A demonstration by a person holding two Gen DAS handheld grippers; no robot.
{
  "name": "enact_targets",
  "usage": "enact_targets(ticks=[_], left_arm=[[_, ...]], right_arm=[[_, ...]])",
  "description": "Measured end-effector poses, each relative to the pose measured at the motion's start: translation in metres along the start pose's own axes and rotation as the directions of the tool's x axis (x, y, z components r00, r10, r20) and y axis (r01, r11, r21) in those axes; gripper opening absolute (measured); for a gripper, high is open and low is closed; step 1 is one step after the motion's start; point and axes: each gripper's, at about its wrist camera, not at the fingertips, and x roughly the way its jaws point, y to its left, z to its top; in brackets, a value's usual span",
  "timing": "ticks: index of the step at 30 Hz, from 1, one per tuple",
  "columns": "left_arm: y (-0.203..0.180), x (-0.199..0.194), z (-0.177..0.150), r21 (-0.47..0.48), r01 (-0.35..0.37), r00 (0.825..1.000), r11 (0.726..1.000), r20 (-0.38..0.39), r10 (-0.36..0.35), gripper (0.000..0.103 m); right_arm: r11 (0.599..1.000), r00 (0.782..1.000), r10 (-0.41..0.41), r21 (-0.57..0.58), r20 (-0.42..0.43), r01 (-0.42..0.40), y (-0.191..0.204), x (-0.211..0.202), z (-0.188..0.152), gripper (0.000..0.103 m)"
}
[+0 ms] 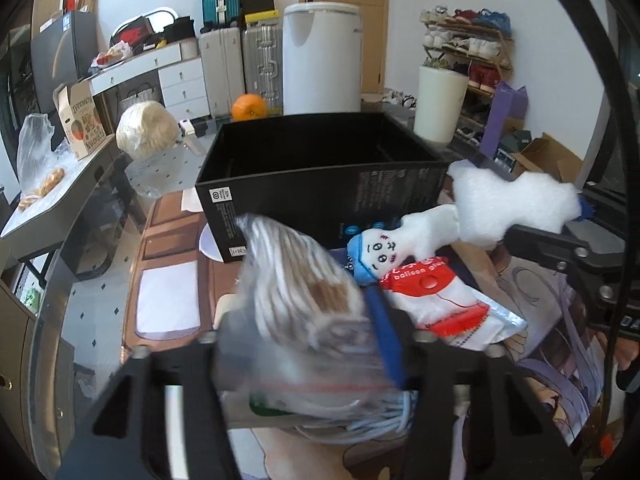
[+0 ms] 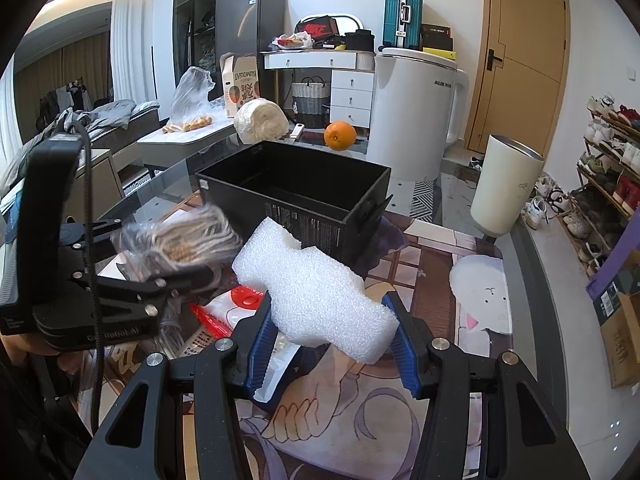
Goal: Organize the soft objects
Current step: 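Grasp the clear bag of white cable with the left gripper while the right holds the foam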
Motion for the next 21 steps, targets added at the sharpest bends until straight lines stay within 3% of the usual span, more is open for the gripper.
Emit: enact_targets(ticks=[4,15,19,21], left_arm=[[0.004,-0.01,-0.003,0.0,0.041,0.999,0.999,0.024,-0.041,0.028],[0.01,-0.032,-0.011,-0.004,0.107,0.991,0.994,0.08,-0.107,0.023],[0.016,-0.03,-0.014,-0.041,0.134,0.989,0.99,0.073,-0.131,0.026],[0.019,-0.028,-0.013,-0.061,0.125,0.99,0.99,0.07,-0.121,0.039]], right_arm=[[1.0,1.0,0.004,-0.003,0.004,-0.004,0.003,-0.002,0.0,0.053],[1.0,1.0,0.014,-0.025,0.023,-0.013,0.011,-0.008,0.002,0.053],[1.0,1.0,0.016,-0.024,0.018,-0.016,0.012,-0.007,0.001,0.053],[1.0,1.0,0.016,-0.026,0.017,-0.015,0.012,-0.006,0.002,0.053]])
